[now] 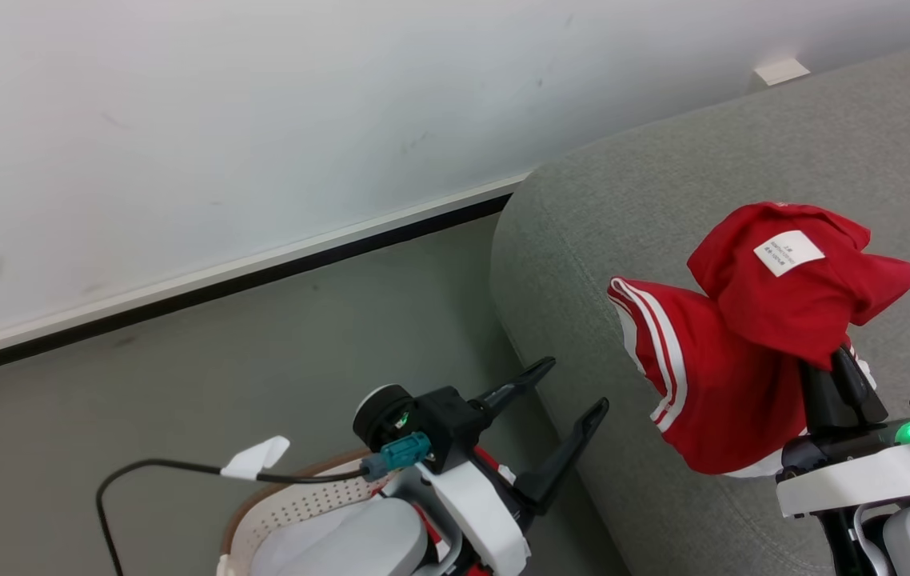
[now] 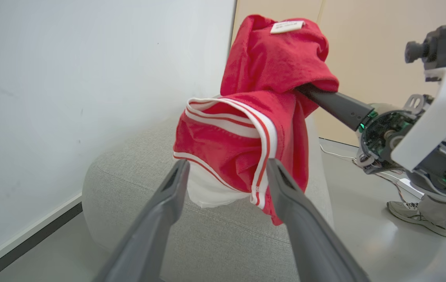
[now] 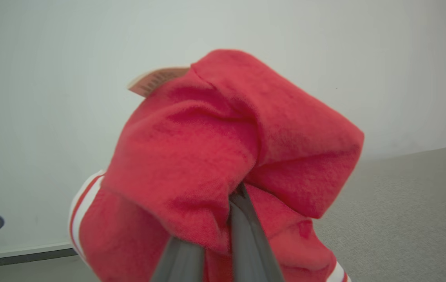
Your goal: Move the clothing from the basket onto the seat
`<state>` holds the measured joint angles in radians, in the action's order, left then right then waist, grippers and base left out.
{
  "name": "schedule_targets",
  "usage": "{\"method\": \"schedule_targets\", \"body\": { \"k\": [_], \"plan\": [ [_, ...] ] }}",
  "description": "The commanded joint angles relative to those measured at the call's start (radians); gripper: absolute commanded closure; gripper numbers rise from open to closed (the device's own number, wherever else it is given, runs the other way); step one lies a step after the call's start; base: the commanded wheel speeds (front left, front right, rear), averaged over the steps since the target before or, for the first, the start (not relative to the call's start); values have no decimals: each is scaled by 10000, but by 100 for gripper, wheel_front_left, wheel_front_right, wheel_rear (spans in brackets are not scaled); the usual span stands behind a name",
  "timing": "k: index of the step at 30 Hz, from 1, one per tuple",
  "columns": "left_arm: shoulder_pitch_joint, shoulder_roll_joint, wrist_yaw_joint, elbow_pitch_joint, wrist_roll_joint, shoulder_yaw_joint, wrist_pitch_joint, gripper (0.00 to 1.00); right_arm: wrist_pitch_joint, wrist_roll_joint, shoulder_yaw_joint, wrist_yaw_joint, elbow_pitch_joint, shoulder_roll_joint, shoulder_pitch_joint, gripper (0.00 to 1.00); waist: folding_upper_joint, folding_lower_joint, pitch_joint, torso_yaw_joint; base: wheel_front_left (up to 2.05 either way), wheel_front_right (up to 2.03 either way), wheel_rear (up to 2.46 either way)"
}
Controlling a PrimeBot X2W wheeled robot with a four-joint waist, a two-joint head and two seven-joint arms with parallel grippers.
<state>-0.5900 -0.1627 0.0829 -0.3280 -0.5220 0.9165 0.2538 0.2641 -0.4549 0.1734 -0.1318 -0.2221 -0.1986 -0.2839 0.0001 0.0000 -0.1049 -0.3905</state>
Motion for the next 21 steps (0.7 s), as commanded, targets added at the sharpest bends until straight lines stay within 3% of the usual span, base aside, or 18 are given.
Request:
{"method": "schedule_targets", "body": {
  "k": [1,13,21],
  "plan": [
    [-69,-26,23,-54,49,-10,35,0,3,77,-42,22,86,-47,37,100,-1,0,-17,-87,0,0,0],
    [-107,56,62,-131,182,55,95,0,3,89,-195,22,183,-171,-122,100,-1,0,-190,-132,0,0,0],
    [-473,-121,85,82,383,83,19,0,3,-24,-278,22,-294,-1081,-1603,100,-1,0,-1105,147,0,0,0]
  ]
}}
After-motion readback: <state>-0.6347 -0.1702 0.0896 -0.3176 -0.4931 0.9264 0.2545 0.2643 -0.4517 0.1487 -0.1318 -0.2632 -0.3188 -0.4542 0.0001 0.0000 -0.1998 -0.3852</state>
